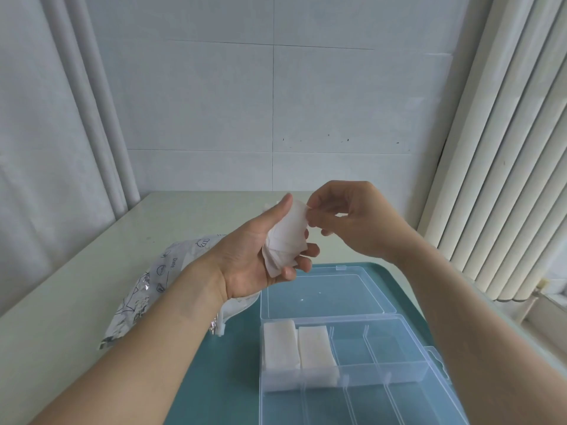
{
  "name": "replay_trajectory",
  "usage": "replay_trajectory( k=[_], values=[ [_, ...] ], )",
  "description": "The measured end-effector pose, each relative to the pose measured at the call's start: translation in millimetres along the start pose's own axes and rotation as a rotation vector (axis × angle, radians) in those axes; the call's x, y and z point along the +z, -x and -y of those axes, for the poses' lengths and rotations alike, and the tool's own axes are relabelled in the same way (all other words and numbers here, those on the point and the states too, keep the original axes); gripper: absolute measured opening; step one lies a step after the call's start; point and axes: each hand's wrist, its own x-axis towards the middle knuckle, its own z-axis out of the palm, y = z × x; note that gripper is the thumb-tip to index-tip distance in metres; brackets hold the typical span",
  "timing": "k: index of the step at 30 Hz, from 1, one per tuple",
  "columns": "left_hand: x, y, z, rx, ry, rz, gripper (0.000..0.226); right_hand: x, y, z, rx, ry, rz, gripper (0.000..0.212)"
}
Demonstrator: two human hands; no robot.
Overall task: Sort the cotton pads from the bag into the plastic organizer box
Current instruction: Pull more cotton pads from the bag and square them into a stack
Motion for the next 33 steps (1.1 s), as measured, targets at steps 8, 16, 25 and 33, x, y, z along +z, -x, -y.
replay_trajectory(
  k=[8, 16, 25, 33],
  values=[
    [1, 0, 0, -0.065, 0.018, 0.102, 0.075, -4, 4, 6, -0.003, 0.021, 0.098, 0.007],
    [0, 0, 1, -0.086, 0.025, 0.195, 0.084, 9, 2, 2, 0.039, 0.167, 0.088, 0.034],
    [0, -2, 5, 0.029, -0.034, 0.098, 0.032, 1, 2, -2, 0.134, -0.016, 0.055, 0.023],
    [-3, -2, 4, 0.035, -0.175, 0.114, 0.032, -26, 2, -7, 0.197, -0.045, -0.101, 0.014]
  ],
)
